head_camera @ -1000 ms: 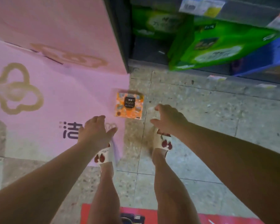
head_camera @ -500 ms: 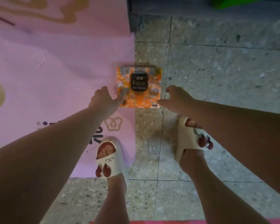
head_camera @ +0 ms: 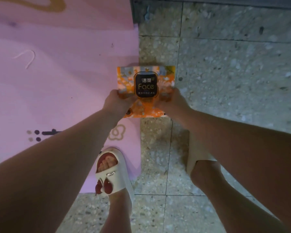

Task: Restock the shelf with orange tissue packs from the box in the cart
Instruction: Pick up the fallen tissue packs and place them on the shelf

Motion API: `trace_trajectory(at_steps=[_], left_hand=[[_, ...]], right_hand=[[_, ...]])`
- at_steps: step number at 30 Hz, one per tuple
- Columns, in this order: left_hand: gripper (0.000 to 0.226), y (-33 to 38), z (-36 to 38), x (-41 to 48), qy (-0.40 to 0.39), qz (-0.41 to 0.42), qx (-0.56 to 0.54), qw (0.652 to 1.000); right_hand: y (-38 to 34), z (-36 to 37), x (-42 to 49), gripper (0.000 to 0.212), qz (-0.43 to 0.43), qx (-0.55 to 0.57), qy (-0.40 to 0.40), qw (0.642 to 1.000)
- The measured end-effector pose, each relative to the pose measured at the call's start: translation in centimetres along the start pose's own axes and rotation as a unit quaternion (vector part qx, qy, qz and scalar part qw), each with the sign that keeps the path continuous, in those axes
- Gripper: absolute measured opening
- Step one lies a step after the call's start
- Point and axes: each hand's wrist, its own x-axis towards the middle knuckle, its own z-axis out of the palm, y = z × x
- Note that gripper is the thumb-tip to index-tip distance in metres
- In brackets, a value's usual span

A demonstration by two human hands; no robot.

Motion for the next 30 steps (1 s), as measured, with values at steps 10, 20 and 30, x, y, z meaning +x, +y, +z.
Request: trace_trajectory(at_steps=[10, 20, 30], left_hand=[[0.026, 2.9, -3.2, -19.9, 0.014, 0.066, 0.061, 0.996], [0.02, 12.0, -11.2, -40.8, -0.001, 0.179, 0.097, 0.979], [0.032, 19.5, -11.5, -56.9, -0.028, 0.361, 0.152, 0.92]], right_hand=[[-0.5, -3.8, -18.7, 0.075, -0.032, 0.038, 0.095, 0.994], [-8.1, -10.7, -39.0, 0.072, -0.121, 0.055, 0.17, 0.976], [-9.2, -16.7, -56.8, 0.08, -0.195, 0.264, 0.306, 0.893]])
